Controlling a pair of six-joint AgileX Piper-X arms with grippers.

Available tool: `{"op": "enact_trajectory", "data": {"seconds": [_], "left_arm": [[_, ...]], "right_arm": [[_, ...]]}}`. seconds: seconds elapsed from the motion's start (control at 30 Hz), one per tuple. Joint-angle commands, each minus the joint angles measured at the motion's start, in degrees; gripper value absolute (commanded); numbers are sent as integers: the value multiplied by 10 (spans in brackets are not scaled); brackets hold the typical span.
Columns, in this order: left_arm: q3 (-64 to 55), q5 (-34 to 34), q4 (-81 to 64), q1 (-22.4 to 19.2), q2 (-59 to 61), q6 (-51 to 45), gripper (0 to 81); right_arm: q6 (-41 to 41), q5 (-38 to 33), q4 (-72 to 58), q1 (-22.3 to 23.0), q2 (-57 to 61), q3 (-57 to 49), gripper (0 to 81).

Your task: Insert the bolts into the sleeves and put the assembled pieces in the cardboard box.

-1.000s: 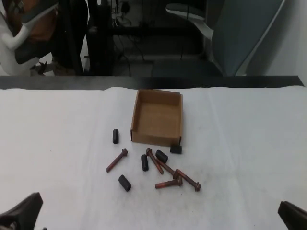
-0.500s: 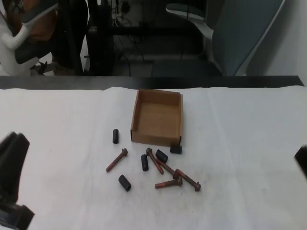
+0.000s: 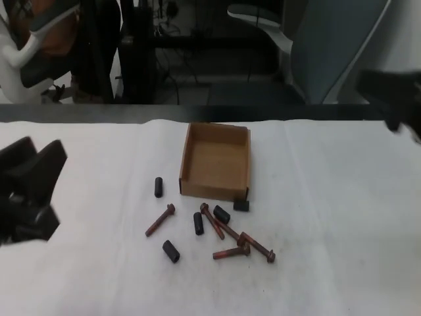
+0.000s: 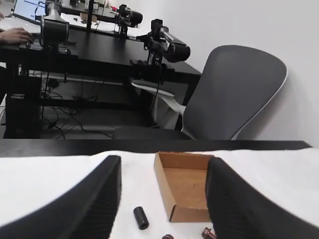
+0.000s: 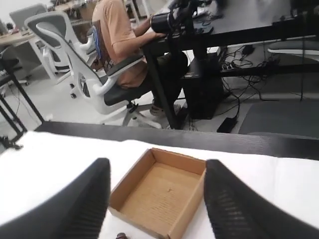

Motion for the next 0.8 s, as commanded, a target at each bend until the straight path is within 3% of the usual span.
{"op": "enact_trajectory", "data": {"seconds": [0.0, 0.3, 0.4, 0.53, 0.77], "left_arm": [[-35, 21, -4, 0, 52, 36, 494], [-80, 21, -4, 0, 175, 76, 497], [-80, 21, -5, -8, 204, 76, 497], [-80, 20, -11, -42, 231, 76, 497], [-80, 16, -52, -107, 276, 76, 497]], "right_arm": [[-54, -16, 18, 10, 83, -86, 535], [-257, -18, 216, 27, 255, -273, 535], [-356, -50, 300, 37, 308, -313, 535], [-485, -63, 397, 56, 367, -343, 535], [-565, -12, 475, 107, 461, -365, 535]]}}
